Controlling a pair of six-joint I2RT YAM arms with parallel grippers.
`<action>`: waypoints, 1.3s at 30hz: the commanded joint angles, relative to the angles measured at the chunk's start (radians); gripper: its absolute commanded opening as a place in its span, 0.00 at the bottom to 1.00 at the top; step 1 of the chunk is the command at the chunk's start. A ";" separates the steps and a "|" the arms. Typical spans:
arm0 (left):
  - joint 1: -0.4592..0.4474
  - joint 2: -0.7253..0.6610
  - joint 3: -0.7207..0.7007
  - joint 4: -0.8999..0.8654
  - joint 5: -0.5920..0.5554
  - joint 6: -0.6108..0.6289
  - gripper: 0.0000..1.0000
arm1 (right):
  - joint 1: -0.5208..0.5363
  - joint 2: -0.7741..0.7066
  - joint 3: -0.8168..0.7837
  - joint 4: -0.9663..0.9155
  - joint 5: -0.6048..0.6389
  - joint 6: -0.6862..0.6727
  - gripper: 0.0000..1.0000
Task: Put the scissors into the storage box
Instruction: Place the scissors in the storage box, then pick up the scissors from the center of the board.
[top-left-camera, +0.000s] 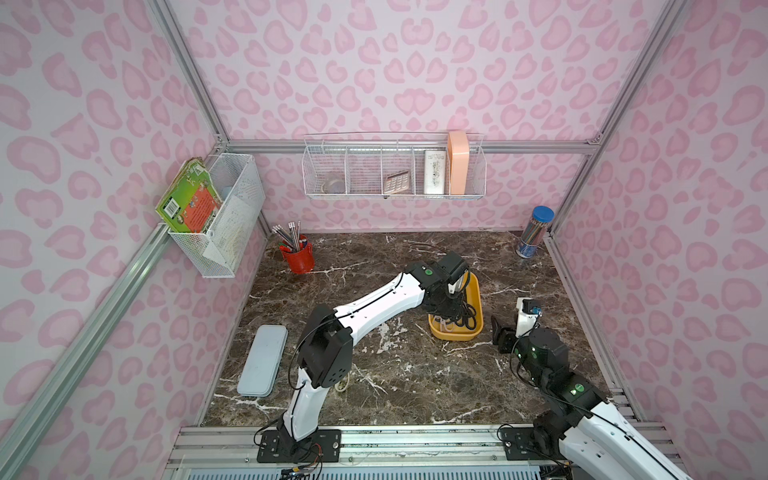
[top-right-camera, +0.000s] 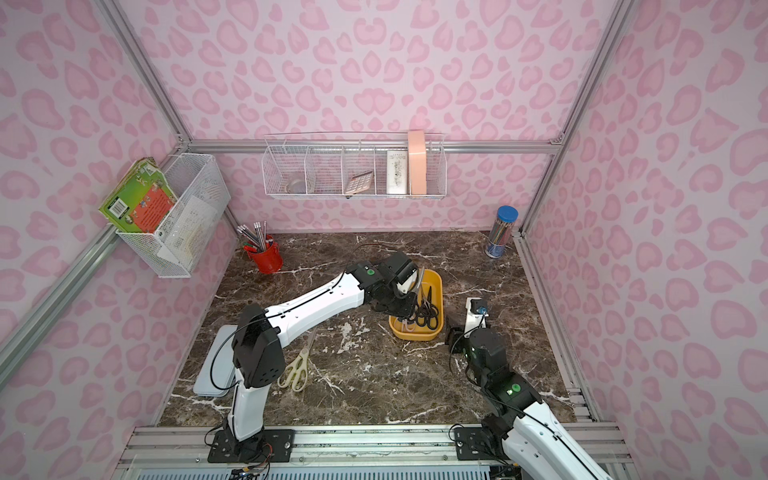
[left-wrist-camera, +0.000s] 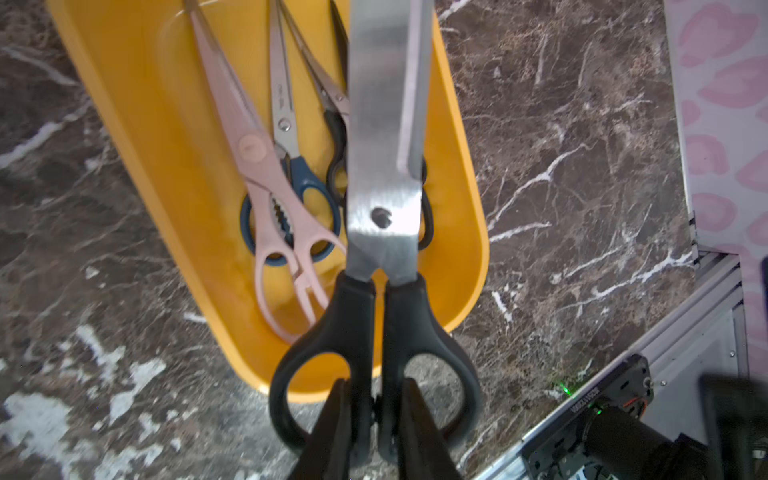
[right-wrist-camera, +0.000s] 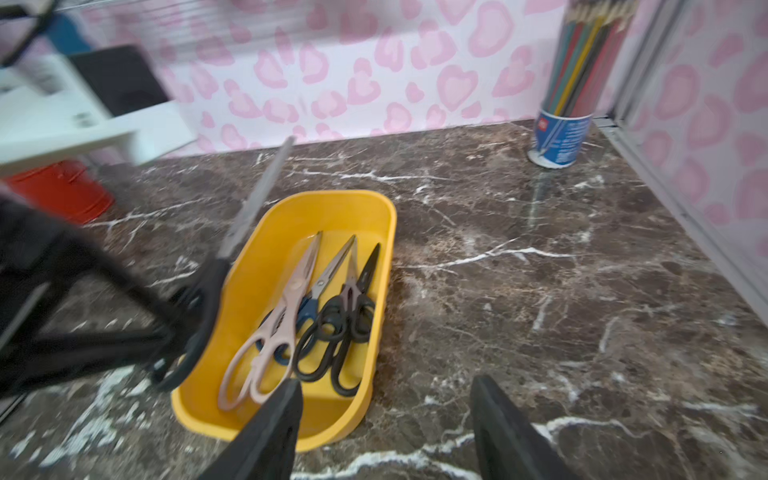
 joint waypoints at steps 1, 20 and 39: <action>0.008 0.050 0.051 0.020 0.036 -0.020 0.00 | 0.035 -0.069 -0.027 0.032 -0.027 -0.051 0.67; 0.026 0.087 0.067 0.074 0.064 -0.059 0.43 | 0.042 -0.199 -0.079 0.089 -0.124 -0.115 0.68; 0.476 -0.851 -0.895 -0.167 -0.083 0.099 0.46 | 0.412 0.467 0.185 0.204 -0.312 -0.320 0.69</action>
